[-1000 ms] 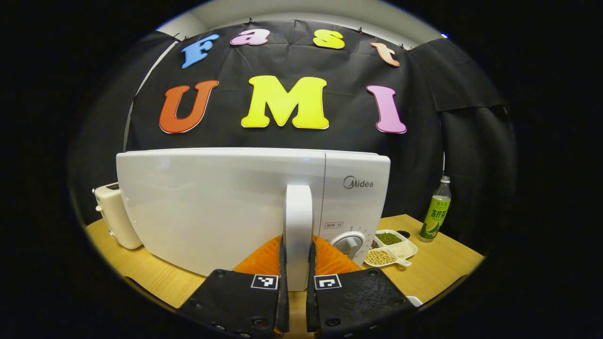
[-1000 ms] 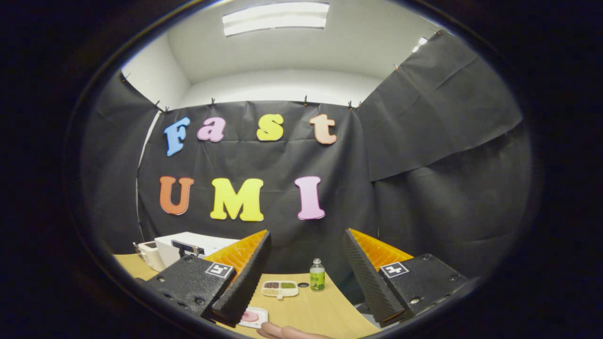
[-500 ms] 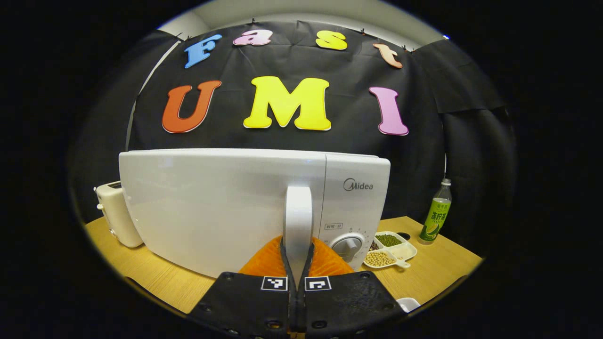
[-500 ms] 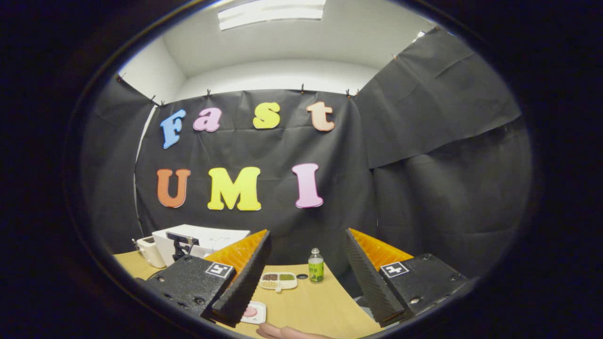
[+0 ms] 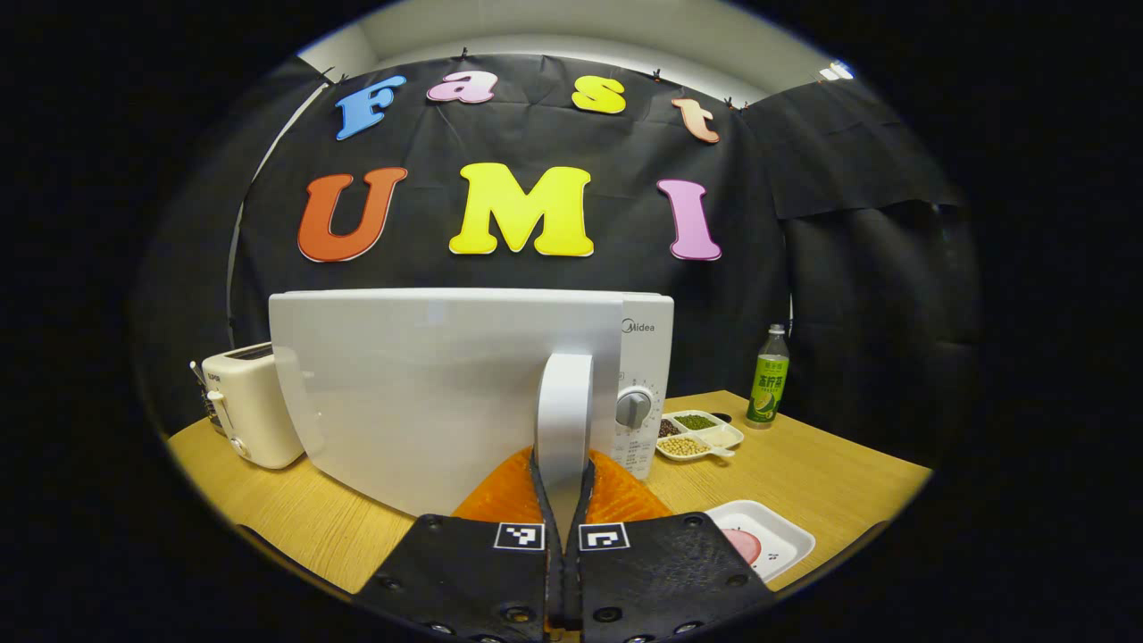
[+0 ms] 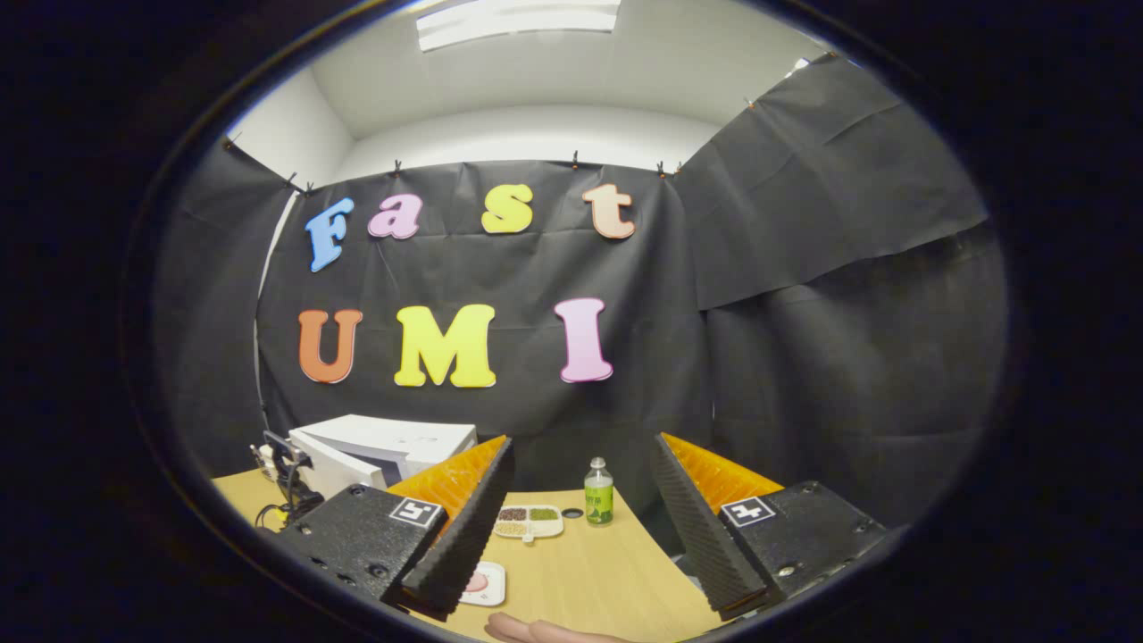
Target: Open the microwave oven with the left hand, put the food in, and close the microwave oven.
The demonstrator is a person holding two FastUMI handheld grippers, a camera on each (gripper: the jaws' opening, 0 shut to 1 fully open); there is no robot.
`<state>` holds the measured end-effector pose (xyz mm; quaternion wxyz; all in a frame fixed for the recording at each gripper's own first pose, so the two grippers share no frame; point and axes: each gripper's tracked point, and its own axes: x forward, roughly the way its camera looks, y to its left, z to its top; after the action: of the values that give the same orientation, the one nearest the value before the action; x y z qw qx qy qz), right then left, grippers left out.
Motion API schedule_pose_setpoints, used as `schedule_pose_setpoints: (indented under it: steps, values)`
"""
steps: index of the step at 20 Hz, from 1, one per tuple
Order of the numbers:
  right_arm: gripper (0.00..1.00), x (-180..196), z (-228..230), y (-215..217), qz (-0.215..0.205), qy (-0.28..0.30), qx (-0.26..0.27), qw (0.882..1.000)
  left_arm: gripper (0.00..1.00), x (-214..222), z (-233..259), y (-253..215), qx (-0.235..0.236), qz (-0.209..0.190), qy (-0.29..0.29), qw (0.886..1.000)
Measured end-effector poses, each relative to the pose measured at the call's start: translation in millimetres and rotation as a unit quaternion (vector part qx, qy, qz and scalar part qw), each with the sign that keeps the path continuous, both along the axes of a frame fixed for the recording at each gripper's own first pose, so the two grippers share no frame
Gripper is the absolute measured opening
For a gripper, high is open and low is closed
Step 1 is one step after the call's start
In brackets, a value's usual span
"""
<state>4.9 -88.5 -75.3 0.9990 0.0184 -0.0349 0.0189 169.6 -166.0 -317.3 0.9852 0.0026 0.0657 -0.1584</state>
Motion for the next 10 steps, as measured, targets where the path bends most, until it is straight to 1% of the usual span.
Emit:
schedule_pose_setpoints:
  steps: [1, 3, 4, 5, 6, 7, 8, 9, 10]
  values:
    - [0.98, -4, -3, 4, 0.004, 0.006, 0.0, 1.0, 0.0, -12, 2, 8, -0.001, -0.01, -0.003, 1.0]
    - [0.99, -11, -7, 12, 0.01, 0.017, 0.0, 1.0, 0.0, -33, 3, 27, 0.008, -0.025, -0.011, 1.0]
    - [0.92, -14, -8, 16, 0.012, 0.022, -0.001, 1.0, 0.0, -44, 3, 37, 0.012, -0.029, -0.014, 0.999]
    - [0.91, -19, -10, 20, 0.015, 0.026, -0.004, 1.0, 0.0, -54, 3, 48, 0.011, -0.032, -0.013, 0.999]
    - [0.92, -22, -9, 26, 0.018, 0.028, -0.006, 0.999, 0.05, -63, 3, 59, 0.009, -0.034, -0.008, 0.999]
    - [0.99, -26, -9, 31, 0.02, 0.029, -0.008, 0.999, 0.05, -71, 4, 71, 0.005, -0.034, -0.008, 0.999]
    - [0.92, -30, -7, 37, 0.024, 0.028, -0.01, 0.999, 0.04, -80, 4, 83, 0.005, -0.033, -0.005, 0.999]
    - [0.92, -34, -7, 44, 0.028, 0.027, -0.011, 0.999, 0.05, -88, 5, 97, 0.006, -0.029, -0.007, 1.0]
    - [0.99, -37, -6, 50, 0.033, 0.027, -0.012, 0.999, 0.09, -96, 5, 111, 0.011, -0.026, -0.005, 1.0]
